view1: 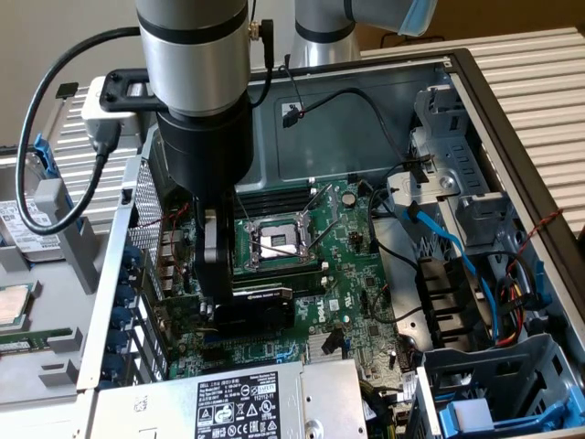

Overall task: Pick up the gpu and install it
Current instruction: 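Press down on the gpu until it lock into place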

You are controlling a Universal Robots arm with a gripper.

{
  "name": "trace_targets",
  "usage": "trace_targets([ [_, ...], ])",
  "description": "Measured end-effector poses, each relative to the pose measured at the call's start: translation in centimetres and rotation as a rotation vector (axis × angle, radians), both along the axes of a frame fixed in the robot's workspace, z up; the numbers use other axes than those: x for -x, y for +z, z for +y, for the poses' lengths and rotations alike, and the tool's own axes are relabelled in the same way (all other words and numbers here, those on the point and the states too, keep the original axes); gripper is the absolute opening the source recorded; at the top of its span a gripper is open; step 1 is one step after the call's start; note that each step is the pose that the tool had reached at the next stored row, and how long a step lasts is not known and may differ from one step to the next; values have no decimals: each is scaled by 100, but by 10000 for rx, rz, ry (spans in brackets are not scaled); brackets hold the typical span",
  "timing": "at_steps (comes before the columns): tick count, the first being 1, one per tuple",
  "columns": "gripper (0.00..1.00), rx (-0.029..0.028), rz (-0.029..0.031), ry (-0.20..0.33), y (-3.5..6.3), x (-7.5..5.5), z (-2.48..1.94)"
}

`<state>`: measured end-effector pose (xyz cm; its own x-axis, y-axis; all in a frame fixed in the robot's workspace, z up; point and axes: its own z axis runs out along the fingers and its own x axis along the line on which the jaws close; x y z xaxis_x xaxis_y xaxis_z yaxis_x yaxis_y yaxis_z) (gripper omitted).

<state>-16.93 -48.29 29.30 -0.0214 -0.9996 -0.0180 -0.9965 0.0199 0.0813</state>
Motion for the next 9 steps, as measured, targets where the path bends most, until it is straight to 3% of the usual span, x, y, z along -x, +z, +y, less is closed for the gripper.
trace_targets([
  [4, 47, 0, 0, 0, 0, 0, 0],
  [9, 23, 0, 0, 0, 0, 0, 0],
])
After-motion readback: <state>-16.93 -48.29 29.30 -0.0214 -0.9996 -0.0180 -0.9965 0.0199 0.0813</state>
